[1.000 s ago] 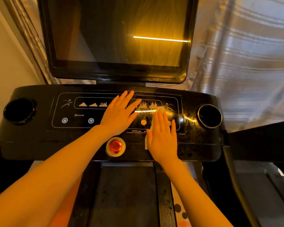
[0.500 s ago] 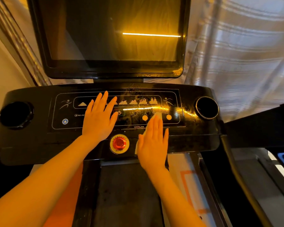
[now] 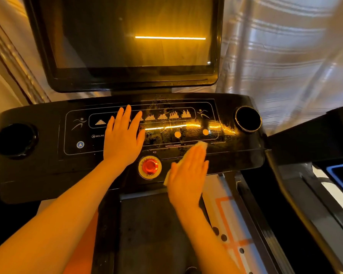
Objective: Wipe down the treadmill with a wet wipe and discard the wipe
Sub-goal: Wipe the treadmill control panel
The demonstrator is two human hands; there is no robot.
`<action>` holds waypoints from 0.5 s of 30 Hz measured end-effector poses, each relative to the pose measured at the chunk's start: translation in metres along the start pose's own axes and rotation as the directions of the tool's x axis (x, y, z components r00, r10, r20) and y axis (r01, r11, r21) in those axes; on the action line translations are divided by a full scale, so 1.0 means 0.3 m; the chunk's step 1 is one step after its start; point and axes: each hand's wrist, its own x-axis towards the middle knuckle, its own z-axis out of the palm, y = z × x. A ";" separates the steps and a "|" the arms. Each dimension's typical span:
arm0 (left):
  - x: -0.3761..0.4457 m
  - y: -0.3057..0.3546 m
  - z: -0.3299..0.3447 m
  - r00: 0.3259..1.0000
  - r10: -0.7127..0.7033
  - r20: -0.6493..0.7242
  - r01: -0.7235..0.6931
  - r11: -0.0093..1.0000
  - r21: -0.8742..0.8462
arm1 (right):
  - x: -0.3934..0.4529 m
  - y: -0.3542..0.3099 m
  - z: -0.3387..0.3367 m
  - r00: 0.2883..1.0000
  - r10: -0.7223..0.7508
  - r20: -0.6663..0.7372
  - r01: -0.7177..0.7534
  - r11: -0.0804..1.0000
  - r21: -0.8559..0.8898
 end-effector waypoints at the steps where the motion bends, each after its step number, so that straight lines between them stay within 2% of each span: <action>1: -0.001 0.000 -0.001 1.000 0.001 0.000 -0.001 1.000 0.000 | -0.029 -0.022 0.010 0.997 -0.071 0.007 0.071 0.997 0.004; 3: -0.001 0.000 -0.002 1.000 0.002 0.006 -0.002 1.000 -0.007 | -0.052 -0.018 0.022 0.993 -0.120 0.004 0.120 0.993 -0.011; 7: 0.001 -0.001 0.000 1.000 0.005 0.012 -0.005 1.000 -0.010 | -0.039 0.068 0.032 0.995 0.071 -0.070 -0.071 0.997 0.003; 9: 0.001 -0.001 0.000 1.000 0.005 0.013 -0.005 1.000 -0.008 | -0.036 0.076 0.036 0.991 0.102 -0.091 -0.099 0.994 0.047; 11: 0.000 0.000 -0.001 1.000 0.008 0.011 -0.008 1.000 -0.005 | -0.051 0.049 0.039 0.994 0.029 -0.105 -0.023 0.998 0.059; 15: 0.000 0.002 -0.007 1.000 0.009 0.018 -0.010 1.000 0.005 | -0.120 -0.003 0.050 0.970 -0.235 -0.063 0.236 0.972 0.001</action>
